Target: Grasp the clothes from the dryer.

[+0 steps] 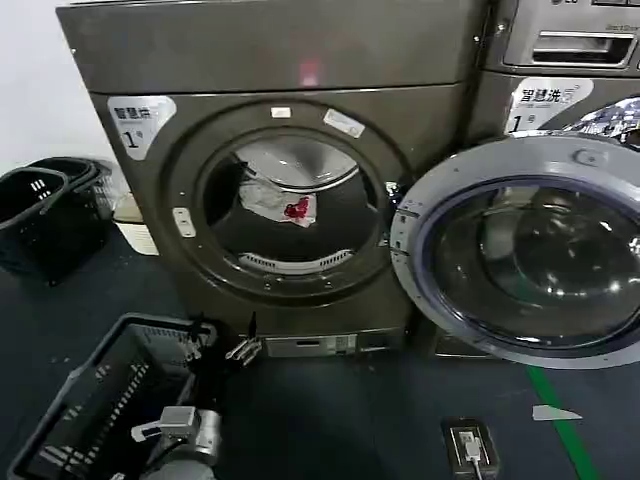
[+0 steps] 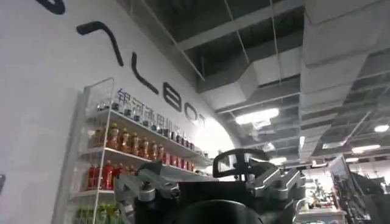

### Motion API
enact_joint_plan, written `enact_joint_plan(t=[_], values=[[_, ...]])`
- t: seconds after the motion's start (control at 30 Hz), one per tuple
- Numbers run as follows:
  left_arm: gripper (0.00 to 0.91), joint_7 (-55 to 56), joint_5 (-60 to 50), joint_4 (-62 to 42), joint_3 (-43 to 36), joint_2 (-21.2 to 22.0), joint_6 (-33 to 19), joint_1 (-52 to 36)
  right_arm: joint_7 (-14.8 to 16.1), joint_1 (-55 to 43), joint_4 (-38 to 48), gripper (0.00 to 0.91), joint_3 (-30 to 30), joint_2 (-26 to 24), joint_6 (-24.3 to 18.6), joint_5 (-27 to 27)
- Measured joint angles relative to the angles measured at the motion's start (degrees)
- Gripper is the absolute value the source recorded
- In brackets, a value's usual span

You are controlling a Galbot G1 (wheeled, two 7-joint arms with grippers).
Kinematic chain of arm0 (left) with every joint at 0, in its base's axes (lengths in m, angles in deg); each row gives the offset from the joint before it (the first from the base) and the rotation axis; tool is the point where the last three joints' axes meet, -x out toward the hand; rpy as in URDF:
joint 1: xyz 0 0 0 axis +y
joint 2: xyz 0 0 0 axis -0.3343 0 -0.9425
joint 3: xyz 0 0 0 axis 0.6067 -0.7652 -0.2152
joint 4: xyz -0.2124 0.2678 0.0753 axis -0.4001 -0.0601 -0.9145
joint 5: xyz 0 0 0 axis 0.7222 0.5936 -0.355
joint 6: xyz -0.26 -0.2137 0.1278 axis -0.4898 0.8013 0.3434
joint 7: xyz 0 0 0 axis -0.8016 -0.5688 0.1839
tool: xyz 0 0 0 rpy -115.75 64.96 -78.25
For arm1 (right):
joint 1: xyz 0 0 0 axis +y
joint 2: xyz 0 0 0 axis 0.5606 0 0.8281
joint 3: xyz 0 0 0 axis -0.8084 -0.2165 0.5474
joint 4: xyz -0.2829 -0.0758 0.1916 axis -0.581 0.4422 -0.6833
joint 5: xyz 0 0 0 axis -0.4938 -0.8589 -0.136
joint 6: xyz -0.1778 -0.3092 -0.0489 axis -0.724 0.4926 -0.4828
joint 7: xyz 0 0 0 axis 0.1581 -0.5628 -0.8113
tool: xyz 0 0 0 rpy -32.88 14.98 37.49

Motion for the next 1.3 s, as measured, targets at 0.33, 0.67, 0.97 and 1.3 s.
enact_joint_plan(t=[0.33,0.67,0.97,1.3], values=[[0.907,-0.1,0.1,0.18,-0.05,0.08,0.26,-0.27,-0.99,1.22,1.26,0.907,2.68,-0.77,-0.16,-0.32],[0.907,-0.11,0.31,0.16,0.09,-0.06,0.28,-0.39,-0.2,2.16,-0.2,0.907,5.63,-0.15,-1.74,0.67],[0.907,-0.15,0.33,0.23,0.03,-0.12,0.31,-0.62,0.42,3.08,-0.39,0.907,7.46,-0.31,-3.52,1.09],[0.907,-0.54,0.48,0.61,2.02,-0.62,-0.04,-2.21,0.95,3.26,-0.91,0.907,8.9,-0.02,-4.23,1.62]])
